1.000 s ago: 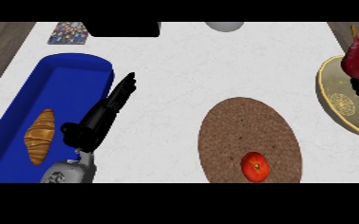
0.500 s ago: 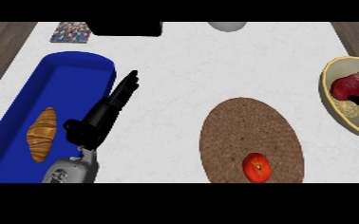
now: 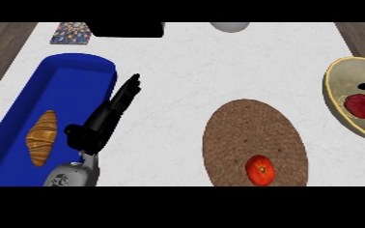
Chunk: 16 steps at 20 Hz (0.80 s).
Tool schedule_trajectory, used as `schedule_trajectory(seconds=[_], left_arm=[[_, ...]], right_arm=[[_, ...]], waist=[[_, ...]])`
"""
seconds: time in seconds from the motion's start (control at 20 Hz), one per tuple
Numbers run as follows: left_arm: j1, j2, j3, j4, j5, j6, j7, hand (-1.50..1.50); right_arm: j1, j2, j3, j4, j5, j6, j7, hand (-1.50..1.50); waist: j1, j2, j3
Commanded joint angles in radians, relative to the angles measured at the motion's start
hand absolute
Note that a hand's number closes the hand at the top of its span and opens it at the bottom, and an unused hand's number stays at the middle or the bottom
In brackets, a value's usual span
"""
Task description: Pick the pear from the placemat and place it in the bowl
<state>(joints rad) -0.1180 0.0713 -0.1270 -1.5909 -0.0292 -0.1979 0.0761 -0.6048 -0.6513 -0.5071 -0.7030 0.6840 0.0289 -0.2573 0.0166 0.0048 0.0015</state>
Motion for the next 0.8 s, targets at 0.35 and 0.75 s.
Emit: schedule_trajectory(seconds=[0.35, 0.75], left_arm=[[-0.014, -0.001, 0.014, 0.009, -0.015, 0.013, -0.001, 0.0], [0.016, -0.028, -0.014, -0.024, -0.023, 0.023, -0.002, 0.0]], right_arm=[[-0.011, -0.198, -0.271, 0.196, -0.237, 0.055, -0.053, -1.5], [0.117, -0.348, -0.43, 0.399, -0.362, 0.132, -0.221, -1.5]], waist=[[-0.016, 0.0, 0.0], [-0.007, 0.004, 0.003]])
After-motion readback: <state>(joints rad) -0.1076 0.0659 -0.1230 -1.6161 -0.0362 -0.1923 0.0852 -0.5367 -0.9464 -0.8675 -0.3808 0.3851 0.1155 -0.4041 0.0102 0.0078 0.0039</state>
